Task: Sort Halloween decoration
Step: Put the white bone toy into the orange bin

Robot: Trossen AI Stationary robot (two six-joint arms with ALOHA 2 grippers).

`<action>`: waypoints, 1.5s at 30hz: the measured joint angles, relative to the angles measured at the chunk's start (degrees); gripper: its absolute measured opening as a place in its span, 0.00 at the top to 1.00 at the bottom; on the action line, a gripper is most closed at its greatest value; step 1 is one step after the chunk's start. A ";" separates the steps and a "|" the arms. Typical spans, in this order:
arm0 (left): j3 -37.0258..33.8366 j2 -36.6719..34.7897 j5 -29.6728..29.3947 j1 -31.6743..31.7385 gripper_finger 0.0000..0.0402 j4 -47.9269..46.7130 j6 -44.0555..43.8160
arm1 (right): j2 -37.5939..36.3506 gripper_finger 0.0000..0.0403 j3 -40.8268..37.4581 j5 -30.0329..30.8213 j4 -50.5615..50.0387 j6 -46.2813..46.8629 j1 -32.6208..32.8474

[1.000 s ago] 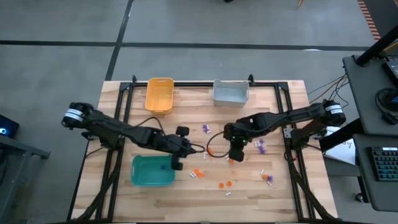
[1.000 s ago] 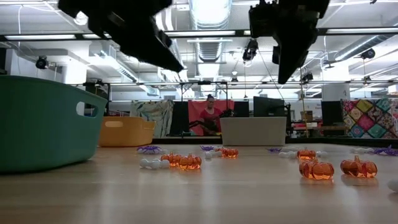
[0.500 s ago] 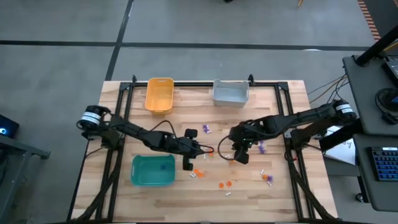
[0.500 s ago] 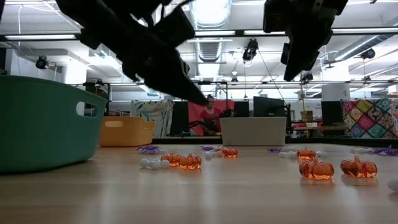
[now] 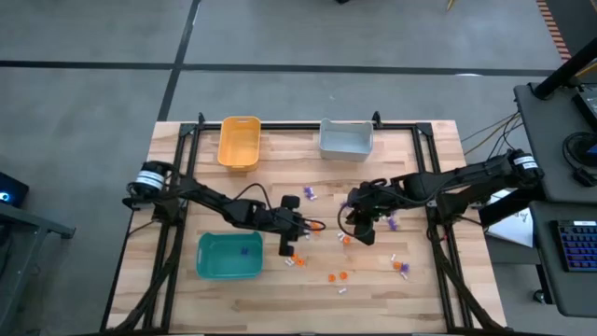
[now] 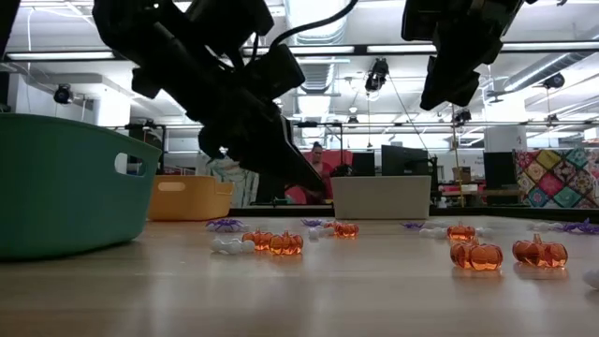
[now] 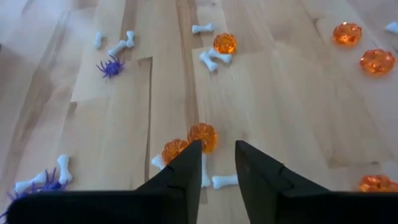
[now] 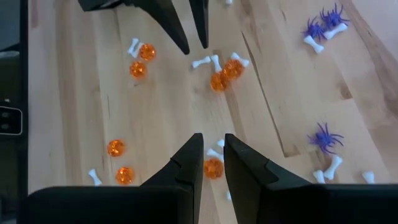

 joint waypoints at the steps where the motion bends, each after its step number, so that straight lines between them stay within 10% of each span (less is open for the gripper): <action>1: 0.00 0.42 -0.02 0.02 0.78 0.78 -0.04 | 0.00 0.87 0.00 0.11 0.00 0.00 0.00; 45: -0.11 6.47 0.41 2.69 0.76 2.94 -0.77 | 0.04 0.87 0.00 2.92 0.02 1.04 0.00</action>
